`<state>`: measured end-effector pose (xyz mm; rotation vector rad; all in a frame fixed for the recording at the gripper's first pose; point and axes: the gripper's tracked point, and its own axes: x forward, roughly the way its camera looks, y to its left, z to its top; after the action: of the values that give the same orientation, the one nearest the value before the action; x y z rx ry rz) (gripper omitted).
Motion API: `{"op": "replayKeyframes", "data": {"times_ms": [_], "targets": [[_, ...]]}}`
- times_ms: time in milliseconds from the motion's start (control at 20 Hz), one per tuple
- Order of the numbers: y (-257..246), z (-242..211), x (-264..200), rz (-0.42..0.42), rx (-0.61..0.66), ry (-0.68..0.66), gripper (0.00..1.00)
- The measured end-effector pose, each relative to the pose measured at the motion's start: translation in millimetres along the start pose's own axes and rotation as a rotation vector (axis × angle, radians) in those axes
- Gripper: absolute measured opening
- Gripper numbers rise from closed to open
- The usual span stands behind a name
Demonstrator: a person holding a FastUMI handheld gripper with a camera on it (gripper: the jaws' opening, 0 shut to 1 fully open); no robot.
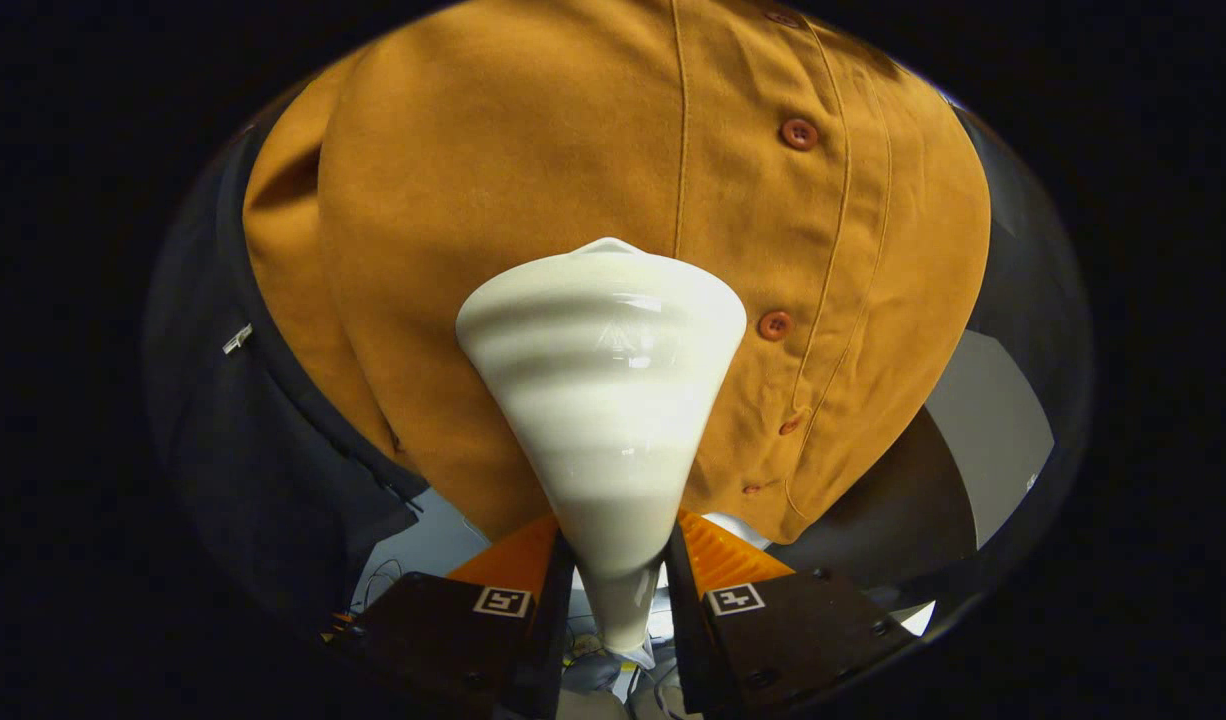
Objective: Iron the clothes twice with a garment steamer, once on the left side and once on the right side.
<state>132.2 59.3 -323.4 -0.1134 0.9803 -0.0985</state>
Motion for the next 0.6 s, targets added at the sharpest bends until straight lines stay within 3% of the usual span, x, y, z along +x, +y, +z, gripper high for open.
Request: {"op": "replayKeyframes", "data": {"times_ms": [250,600], "targets": [[-8,-10,-5,0.011,0.001,0.013,0.49],[-42,17,-37,-0.003,0.03,-0.095,0.49]]}}
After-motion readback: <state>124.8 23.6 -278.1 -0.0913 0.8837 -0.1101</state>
